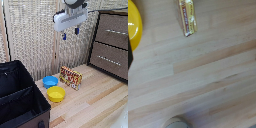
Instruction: Locate and clasp the grip of the topmost drawer. Steadily and circumspectly yank the drawer open. Discover and seize the nutrition bar using your clamp. Deposit the nutrition bar in the accessible drawer. Unclench the nutrition bar.
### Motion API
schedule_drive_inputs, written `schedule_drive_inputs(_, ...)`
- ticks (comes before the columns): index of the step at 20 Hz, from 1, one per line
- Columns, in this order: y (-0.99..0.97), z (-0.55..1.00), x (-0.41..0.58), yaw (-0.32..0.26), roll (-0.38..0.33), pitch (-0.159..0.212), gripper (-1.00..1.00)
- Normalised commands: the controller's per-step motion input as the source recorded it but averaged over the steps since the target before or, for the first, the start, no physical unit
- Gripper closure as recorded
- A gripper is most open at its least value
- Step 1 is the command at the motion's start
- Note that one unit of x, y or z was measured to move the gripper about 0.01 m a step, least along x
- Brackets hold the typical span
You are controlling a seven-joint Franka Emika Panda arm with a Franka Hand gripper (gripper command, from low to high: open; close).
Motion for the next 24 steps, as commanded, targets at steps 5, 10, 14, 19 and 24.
schedule_drive_inputs(5, -0.14, 0.0, 0.025, 0.076, -0.375, 0.0, -1.0)
schedule_drive_inputs(10, -0.14, 0.0, 0.098, 0.057, -0.375, 0.0, -1.0)
schedule_drive_inputs(14, -0.12, 0.01, 0.129, 0.05, -0.375, 0.0, -1.0)
schedule_drive_inputs(19, -0.09, 0.02, 0.141, 0.044, -0.375, 0.0, -1.0)
schedule_drive_inputs(24, -0.03, 0.12, 0.135, 0.011, -0.372, 0.0, -1.0)
